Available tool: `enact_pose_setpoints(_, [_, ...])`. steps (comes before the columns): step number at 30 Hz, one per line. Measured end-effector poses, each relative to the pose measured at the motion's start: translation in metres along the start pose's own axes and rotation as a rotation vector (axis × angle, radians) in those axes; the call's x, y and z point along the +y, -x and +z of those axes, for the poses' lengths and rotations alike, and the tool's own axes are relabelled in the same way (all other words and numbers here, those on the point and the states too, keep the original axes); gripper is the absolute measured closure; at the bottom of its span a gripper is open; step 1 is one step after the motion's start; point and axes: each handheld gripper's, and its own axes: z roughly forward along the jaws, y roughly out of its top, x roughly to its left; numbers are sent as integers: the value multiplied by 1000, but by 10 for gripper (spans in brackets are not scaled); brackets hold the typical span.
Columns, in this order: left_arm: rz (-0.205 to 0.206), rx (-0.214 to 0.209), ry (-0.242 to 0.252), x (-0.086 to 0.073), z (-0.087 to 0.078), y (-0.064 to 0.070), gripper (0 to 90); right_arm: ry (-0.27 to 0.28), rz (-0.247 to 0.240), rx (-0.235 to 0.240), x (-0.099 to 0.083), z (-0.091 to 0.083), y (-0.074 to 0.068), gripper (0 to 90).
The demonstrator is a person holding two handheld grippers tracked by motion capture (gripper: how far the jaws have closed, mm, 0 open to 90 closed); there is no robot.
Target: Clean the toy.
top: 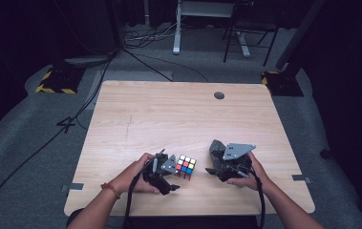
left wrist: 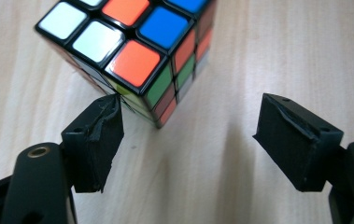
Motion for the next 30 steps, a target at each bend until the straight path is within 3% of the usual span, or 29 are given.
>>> enact_pose_setpoints(3, [8, 21, -7, 2, 2, 0, 227, -13, -3, 4, -2, 6, 0, 326])
enact_pose_setpoints(6, [-29, 55, 17, 3, 2, -7, 183, -28, -8, 9, -2, 12, 1, 325])
enact_pose_setpoints(9, [-47, 57, 52, 5, 1, -17, 165, -36, -1, 14, -3, 18, 2, 324])
enact_pose_setpoints(12, [-34, 57, 75, 9, 1, -24, 162, -41, -10, 16, -3, 23, 2, 323])
enact_pose_setpoints(18, [7, 20, 86, 22, 7, -32, 159, -46, -22, 33, 1, 32, -2, 320])
enact_pose_setpoints(21, [48, 0, 58, 27, 14, -33, 161, -47, -27, 46, 2, 36, -4, 319])
enact_pose_setpoints(24, [39, -26, 48, 28, 20, -33, 166, -56, -41, 48, 1, 40, -6, 319])
enact_pose_setpoints(30, [27, -39, 61, 29, 23, -33, 179, -64, -52, 42, 2, 45, -9, 318])
